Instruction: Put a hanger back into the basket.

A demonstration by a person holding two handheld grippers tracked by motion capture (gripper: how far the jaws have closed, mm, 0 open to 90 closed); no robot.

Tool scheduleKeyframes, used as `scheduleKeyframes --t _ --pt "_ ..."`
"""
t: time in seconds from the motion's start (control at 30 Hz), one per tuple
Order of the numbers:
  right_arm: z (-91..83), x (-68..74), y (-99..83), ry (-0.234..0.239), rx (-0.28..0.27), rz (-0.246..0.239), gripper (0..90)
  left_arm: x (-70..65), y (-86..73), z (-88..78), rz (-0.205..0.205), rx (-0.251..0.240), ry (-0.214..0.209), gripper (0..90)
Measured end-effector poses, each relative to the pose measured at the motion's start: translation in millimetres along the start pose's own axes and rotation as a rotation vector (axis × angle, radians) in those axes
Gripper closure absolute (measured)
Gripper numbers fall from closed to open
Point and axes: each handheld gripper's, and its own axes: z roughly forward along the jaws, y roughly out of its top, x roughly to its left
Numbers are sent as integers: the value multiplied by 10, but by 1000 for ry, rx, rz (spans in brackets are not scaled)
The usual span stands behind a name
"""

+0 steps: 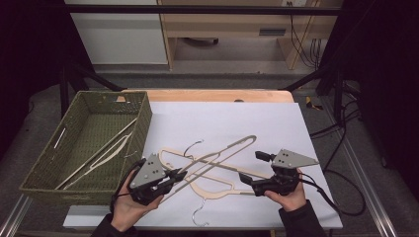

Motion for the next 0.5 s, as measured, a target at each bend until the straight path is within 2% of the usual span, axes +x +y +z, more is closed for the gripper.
scheduleKeyframes --t 0.23,0.5 --pt "-65 -76 -20 -26 -8 20 94 177 256 -237 24 -24 25 863" --pt "-92 -125 -41 -37 -7 39 88 484 419 -504 5 -39 48 863"
